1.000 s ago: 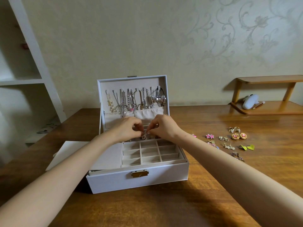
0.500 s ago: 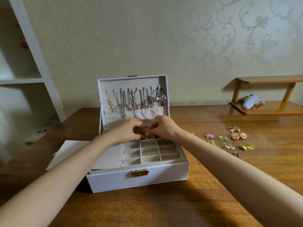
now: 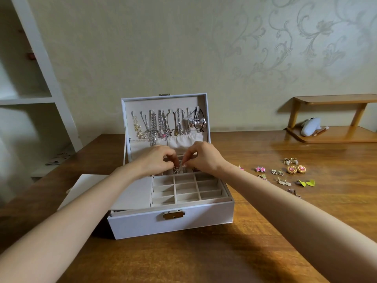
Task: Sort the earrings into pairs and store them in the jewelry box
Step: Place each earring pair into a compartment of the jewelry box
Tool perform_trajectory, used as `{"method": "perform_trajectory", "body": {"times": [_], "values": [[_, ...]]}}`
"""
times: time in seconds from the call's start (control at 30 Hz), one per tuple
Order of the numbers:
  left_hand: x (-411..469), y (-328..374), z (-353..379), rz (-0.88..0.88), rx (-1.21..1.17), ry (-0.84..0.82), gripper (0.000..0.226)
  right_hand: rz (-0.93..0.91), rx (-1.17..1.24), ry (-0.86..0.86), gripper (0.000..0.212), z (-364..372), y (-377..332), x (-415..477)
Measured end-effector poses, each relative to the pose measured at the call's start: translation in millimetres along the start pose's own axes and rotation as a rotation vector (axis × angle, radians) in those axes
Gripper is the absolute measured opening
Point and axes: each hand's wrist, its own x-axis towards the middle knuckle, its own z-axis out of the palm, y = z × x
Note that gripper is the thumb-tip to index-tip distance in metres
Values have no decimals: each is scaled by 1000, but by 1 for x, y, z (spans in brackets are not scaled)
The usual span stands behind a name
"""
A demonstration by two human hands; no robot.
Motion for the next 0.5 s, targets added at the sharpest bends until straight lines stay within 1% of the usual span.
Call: {"method": "perform_trajectory", "body": {"times": [0.1, 0.17, 0.27, 0.37, 0.5], "values": [[-1, 3, -2, 2, 33, -33, 28, -17, -44, -16, 10, 0, -2, -2], [-2, 7, -4, 11, 30, -42, 28, -9, 2, 15, 10, -5, -4, -3], [1, 15, -10, 36, -25, 20, 14, -3, 66, 95, 11, -21, -4, -5], [6, 26, -10, 62, -23, 95, 15, -4, 54, 121, 10, -37, 3, -12], [18, 54, 5, 83, -2, 108, 8, 56, -2, 153, 14, -59, 28, -32]]}}
